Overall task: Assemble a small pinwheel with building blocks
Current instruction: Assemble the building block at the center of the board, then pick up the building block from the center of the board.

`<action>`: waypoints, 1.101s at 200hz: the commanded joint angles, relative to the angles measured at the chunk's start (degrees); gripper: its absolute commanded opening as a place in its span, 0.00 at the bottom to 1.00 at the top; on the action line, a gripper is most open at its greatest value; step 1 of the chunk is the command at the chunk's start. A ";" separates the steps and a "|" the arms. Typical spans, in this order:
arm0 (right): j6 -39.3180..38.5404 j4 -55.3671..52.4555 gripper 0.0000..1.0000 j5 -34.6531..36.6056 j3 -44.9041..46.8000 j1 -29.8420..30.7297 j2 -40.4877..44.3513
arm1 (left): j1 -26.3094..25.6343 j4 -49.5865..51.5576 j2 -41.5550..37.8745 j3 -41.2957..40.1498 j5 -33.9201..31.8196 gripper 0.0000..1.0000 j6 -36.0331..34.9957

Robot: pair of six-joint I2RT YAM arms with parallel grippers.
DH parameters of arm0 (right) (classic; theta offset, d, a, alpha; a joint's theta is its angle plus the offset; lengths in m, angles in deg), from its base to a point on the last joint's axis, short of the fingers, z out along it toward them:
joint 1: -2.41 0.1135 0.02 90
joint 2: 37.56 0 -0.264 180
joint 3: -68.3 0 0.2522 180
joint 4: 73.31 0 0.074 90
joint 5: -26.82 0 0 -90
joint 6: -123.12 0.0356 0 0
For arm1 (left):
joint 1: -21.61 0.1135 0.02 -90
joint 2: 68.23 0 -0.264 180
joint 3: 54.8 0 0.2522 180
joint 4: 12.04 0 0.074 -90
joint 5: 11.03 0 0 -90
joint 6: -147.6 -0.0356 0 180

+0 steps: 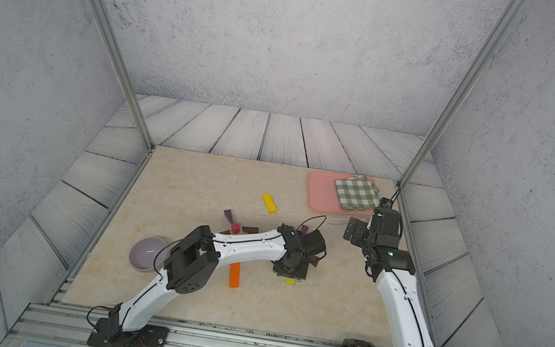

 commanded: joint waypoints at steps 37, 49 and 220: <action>0.52 -0.07 0.99 -1.22 0.64 -0.28 1.55 | -0.24 3.75 2.14 2.47 -1.61 0.43 -0.61; 0.52 -0.02 0.99 -1.29 0.65 -0.40 1.58 | -0.26 3.99 1.90 2.55 -1.82 0.45 -0.69; 1.58 -0.27 0.99 -0.94 1.86 -0.53 2.26 | 24.07 14.87 -4.12 14.36 -6.63 0.96 -10.40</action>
